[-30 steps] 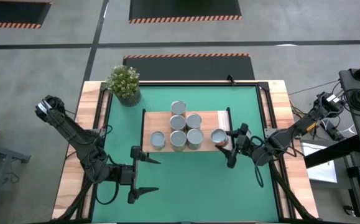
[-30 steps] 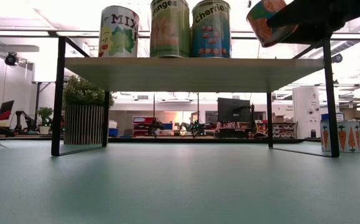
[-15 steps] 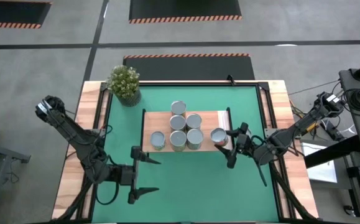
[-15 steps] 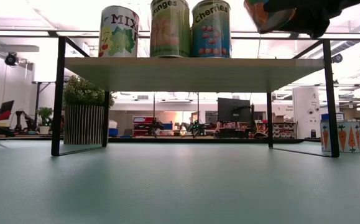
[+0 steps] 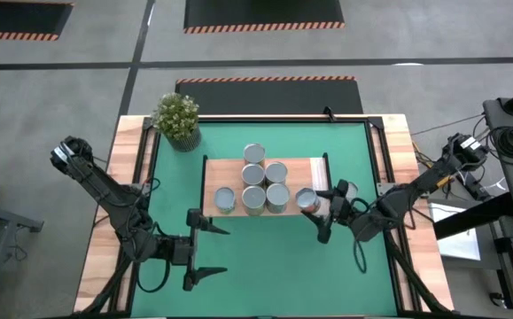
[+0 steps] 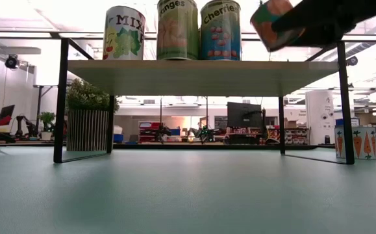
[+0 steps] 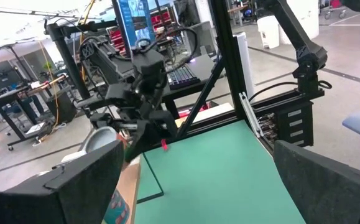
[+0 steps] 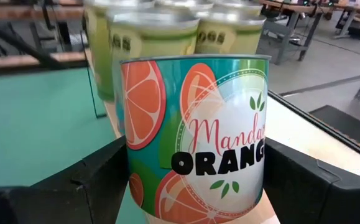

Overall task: Pick and place cans onto a shelf
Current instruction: Put the small canned of oranges on the shelf

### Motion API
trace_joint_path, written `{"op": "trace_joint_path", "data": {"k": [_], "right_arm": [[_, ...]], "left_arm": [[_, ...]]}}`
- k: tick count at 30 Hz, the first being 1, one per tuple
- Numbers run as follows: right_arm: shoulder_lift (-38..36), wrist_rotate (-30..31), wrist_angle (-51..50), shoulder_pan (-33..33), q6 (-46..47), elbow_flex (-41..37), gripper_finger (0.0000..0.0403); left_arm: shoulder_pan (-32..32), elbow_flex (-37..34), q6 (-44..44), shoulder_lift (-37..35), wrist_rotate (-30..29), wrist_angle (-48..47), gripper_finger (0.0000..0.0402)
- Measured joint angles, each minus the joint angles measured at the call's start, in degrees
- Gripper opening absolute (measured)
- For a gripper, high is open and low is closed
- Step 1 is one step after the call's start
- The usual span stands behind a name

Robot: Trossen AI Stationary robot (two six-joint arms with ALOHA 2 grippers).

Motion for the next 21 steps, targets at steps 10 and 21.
{"op": "trace_joint_path", "data": {"k": [10, 21], "right_arm": [[4.4, 3.0, 0.1, 0.0, -1.5, 1.2, 0.0304], [4.3, 3.1, -1.6, 0.0, 1.0, 1.4, 0.0320]], "left_arm": [[0.0, 0.0, 0.0, 0.0, 0.0, 0.0, 0.0393], [0.0, 0.0, -0.1, 0.0, 0.0, 0.0, 0.0393]]}}
